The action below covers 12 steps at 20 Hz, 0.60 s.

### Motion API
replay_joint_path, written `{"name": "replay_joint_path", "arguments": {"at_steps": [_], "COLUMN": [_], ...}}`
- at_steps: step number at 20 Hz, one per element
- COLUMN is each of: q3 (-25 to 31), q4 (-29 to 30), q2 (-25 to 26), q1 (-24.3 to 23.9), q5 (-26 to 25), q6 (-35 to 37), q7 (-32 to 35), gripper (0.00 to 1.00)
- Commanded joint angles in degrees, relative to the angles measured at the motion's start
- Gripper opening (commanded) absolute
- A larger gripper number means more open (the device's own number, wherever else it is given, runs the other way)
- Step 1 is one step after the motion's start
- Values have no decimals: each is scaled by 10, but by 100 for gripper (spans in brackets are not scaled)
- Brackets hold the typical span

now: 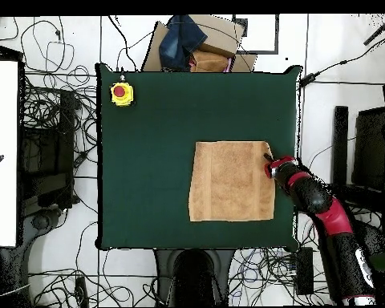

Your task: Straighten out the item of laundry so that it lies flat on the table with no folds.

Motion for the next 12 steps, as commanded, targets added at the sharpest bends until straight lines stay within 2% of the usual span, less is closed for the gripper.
{"name": "replay_joint_path", "arguments": {"at_steps": [1, 8, 12], "q3": [-12, -15, -12], "q4": [-36, -24, -52], "q2": [-19, -33, -10], "q1": [12, 11, 9], "q5": [-25, -24, -17], "q6": [-12, -12, 3], "q7": [-63, -51, -74], "gripper": [0, 0, 0]}}
